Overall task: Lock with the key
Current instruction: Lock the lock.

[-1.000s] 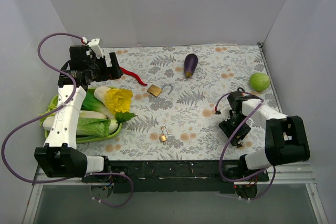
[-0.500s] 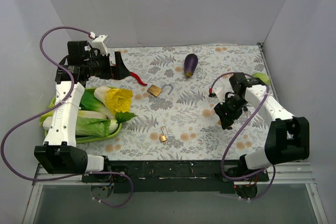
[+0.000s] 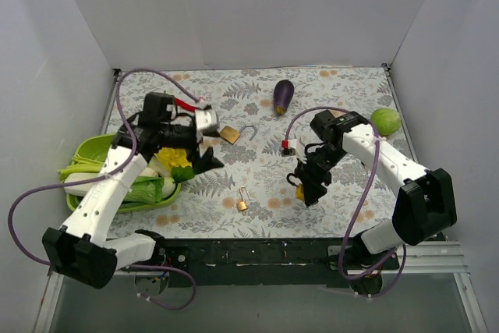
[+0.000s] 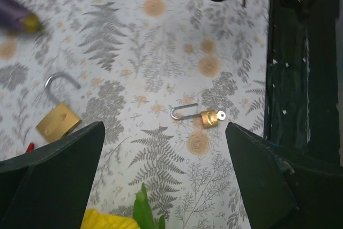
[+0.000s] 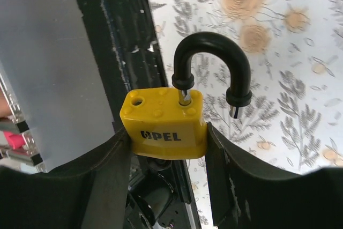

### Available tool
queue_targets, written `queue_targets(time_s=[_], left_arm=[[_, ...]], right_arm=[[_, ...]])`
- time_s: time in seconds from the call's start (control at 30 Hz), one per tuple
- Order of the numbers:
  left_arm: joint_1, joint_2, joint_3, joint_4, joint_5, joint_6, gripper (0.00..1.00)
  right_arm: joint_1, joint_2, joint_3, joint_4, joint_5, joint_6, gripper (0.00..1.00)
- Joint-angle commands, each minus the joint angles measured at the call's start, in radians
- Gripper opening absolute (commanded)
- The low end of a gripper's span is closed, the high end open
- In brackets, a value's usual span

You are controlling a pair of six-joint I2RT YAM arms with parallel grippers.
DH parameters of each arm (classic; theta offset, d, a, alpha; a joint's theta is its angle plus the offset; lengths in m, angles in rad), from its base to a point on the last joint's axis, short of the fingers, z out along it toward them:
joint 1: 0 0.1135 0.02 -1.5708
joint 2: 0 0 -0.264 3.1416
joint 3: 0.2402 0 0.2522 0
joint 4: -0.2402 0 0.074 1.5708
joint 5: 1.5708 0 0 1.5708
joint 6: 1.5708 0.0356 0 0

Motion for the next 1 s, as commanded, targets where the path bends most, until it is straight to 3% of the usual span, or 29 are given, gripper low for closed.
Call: queue_targets(time_s=[0.0,0.17,0.33,0.6,0.77,0.97], left_arm=[[-0.197,-0.178,-0.181,0.085,-0.023,0.457,0.98],[-0.421,-0.288,-0.379,0.253,-0.126,0.676,0.93],[-0.513,-0.39,-0.506,0.355,-0.152,0.835,0.81],[-0.634,-0.345,-0.517,0.404,-0.224,0.836,0.65],[-0.703,-0.252,-0.482,0.453,-0.276,0.703,0.54],[-0.722,-0.227,-0.5,0.453,-0.298,0.758,0.44]], right_arm=[[0.058,-0.02,-0.005,-0.054,-0.106,-0.043,0.01],[0.092,0.048,0.058,-0.054,-0.218,-0.044,0.01],[0.138,0.14,0.08,-0.054,-0.409,-0.016,0.01],[0.222,0.182,0.096,-0.054,-0.509,0.015,0.01],[0.264,0.21,0.116,-0.054,-0.522,0.029,0.01],[0.304,0.22,0.121,-0.056,-0.525,0.047,0.01]])
